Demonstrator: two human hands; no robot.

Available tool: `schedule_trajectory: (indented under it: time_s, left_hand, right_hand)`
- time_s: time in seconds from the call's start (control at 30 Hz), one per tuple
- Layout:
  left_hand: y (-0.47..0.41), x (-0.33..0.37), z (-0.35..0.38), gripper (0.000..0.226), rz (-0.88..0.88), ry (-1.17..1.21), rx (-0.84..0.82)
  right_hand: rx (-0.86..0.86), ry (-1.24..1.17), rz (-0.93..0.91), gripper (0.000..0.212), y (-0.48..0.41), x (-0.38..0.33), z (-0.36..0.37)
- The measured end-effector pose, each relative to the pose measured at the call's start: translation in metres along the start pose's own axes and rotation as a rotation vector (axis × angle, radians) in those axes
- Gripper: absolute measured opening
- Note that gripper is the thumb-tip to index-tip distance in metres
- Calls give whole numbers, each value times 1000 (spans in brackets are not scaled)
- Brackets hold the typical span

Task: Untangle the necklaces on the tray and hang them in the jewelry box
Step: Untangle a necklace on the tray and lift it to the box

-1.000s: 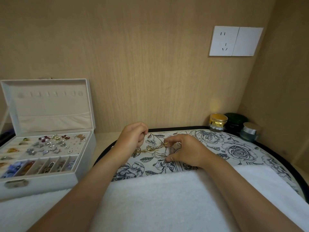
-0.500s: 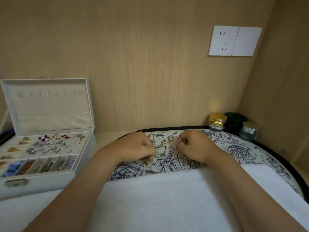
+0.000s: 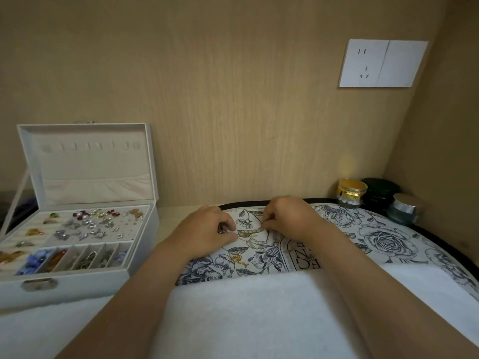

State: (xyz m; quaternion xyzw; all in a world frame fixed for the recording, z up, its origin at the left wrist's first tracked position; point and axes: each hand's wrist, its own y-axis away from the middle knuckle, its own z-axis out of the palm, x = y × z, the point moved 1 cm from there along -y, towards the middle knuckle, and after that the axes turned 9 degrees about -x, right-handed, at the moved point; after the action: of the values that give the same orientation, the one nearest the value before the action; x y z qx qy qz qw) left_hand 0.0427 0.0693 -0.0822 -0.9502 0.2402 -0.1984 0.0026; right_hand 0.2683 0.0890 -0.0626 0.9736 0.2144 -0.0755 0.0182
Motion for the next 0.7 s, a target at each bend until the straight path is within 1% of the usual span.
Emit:
schedule_trajectory:
  time_s: [0.07, 0.13, 0.2, 0.27, 0.37, 0.47, 0.57, 0.6, 0.63, 0.7]
  left_hand:
    - [-1, -3, 0, 18, 8, 10, 5]
    - [-2, -3, 2, 15, 10, 8, 13]
    - [-3, -3, 3, 13, 7, -3, 28]
    - [-3, -2, 4, 14, 4, -14, 40]
    - [-4, -1, 6, 21, 3, -23, 47]
    - [-6, 2, 11, 34, 10, -44, 40]
    - [-11, 8, 17, 44, -8, -53, 11]
    - [-12, 11, 18, 45, -14, -23, 12]
    - [-13, 16, 18, 45, -17, 70, 17]
    - [-14, 29, 16, 36, -37, 412, 25]
  right_hand:
    - [-6, 3, 7, 10, -3, 4, 3]
    - [-31, 5, 35, 13, -4, 9, 7]
    - [-6, -33, 61, 18, -4, 14, 9]
    - [69, -189, 81, 18, -2, 17, 10]
    - [174, -490, 95, 22, -2, 16, 10]
    - [219, -755, 100, 26, -5, 10, 6]
    - [243, -915, 66, 25, -7, 3, 0]
    - [242, -970, 40, 24, -8, 1, -2]
    - [230, -1029, 11, 24, -8, -1, -4]
    - [201, -1119, -43, 23, -8, -4, -10]
